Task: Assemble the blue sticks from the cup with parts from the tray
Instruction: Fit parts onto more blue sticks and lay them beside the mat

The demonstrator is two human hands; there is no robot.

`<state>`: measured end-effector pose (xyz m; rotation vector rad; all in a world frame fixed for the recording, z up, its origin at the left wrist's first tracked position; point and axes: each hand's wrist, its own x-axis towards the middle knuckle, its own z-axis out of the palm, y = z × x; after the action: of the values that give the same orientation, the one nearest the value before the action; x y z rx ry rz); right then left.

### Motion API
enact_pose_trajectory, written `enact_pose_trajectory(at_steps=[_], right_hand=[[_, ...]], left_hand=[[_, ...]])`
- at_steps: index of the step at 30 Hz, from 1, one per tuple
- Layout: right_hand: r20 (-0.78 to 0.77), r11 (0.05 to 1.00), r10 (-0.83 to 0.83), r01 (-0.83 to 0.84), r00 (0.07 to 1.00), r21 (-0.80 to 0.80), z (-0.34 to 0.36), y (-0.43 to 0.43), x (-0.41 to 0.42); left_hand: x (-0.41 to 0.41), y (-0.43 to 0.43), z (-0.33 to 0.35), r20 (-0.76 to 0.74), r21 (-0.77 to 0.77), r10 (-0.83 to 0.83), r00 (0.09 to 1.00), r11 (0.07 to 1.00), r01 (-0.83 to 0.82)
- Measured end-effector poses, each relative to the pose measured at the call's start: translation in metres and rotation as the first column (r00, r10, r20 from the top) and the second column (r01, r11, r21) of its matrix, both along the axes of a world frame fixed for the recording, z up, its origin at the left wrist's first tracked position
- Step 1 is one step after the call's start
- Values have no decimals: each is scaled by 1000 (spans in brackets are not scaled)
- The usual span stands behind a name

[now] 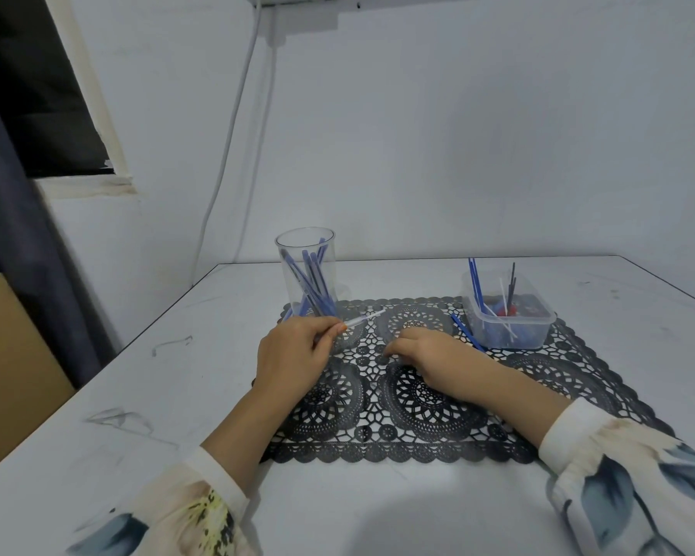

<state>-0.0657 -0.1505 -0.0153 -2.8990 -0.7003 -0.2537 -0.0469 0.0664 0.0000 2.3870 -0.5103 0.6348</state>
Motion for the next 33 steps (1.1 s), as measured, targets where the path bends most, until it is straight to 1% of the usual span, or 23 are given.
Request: enact_pose_trajectory(at_steps=[3,5,8,11,12,16,19,23,25,29,33], right_hand=[[1,1000,6,-6,1000,30,5,3,-5],[33,999,-2,0,999,52,7,3,-7],[166,994,-34,16,986,109,11,2,-10],[371,975,-26,-58,928,214,15,5,-14],[414,969,-21,-83,910,232,15,6,-15],[505,953,7,-159,863,257,15,10,-17],[506,953,46,-189,861,235,12,11,-16],[461,969,106,-196,881,152,10,13,-17],[436,974,113,-187,893,130,11,13,-17],[414,974,107,-179,904,138,10,10,-13],[460,985,81,-143,884,102,10,5,-7]], left_hand=[[0,0,0,-6,8,-4,1000,1000,4],[0,0,0,-10,17,-3,1000,1000,3],[1,0,0,-16,28,-1,1000,1000,2],[1,-1,0,-11,47,2,1000,999,-1],[1,-1,-1,-12,52,1,1000,999,0],[0,-3,-1,7,90,-5,1000,996,4],[-3,-5,0,30,118,-20,999,993,17],[-5,-7,0,47,147,-34,998,989,26],[-6,-7,0,58,160,-36,998,987,27],[-7,-7,1,71,155,-50,996,987,38],[-7,-6,1,61,179,-31,998,984,20]])
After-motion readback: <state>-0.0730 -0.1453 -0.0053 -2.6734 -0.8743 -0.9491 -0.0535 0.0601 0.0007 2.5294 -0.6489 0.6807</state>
